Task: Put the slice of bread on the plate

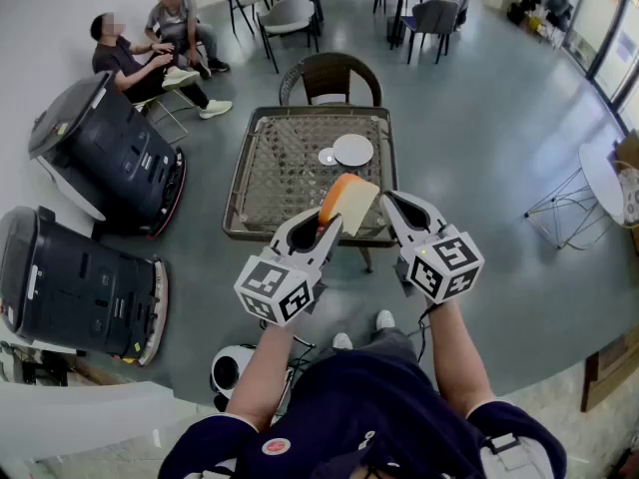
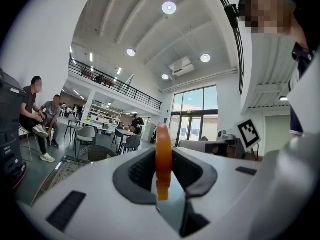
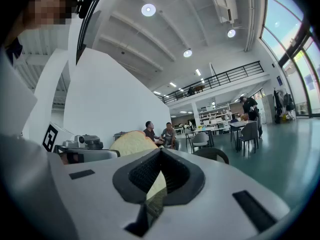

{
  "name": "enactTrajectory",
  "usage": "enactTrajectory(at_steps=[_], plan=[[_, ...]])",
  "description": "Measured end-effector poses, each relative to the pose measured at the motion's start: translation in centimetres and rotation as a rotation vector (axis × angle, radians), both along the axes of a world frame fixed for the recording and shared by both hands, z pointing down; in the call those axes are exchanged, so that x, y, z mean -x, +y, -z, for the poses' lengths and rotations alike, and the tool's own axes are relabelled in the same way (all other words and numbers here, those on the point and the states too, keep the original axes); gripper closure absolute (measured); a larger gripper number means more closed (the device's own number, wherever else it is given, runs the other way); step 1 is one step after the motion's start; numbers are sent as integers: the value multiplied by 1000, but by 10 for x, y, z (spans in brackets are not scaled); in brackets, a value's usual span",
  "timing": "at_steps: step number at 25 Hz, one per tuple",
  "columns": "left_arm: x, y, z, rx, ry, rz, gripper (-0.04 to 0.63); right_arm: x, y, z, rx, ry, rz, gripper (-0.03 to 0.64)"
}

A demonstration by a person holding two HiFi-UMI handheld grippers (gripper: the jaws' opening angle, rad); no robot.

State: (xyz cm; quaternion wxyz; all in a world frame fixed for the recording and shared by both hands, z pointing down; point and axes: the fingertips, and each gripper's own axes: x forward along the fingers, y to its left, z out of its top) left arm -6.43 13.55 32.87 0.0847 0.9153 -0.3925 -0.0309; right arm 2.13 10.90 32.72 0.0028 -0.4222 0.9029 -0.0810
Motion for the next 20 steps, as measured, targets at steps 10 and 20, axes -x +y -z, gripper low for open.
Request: enactTrajectory(at_steps=[10, 20], plan=[[0, -1, -3, 3, -1, -9, 502, 8, 2, 3, -35, 21, 12, 610], [7, -5, -1, -4, 5, -20, 500, 14, -1, 4, -26, 24, -1, 609]])
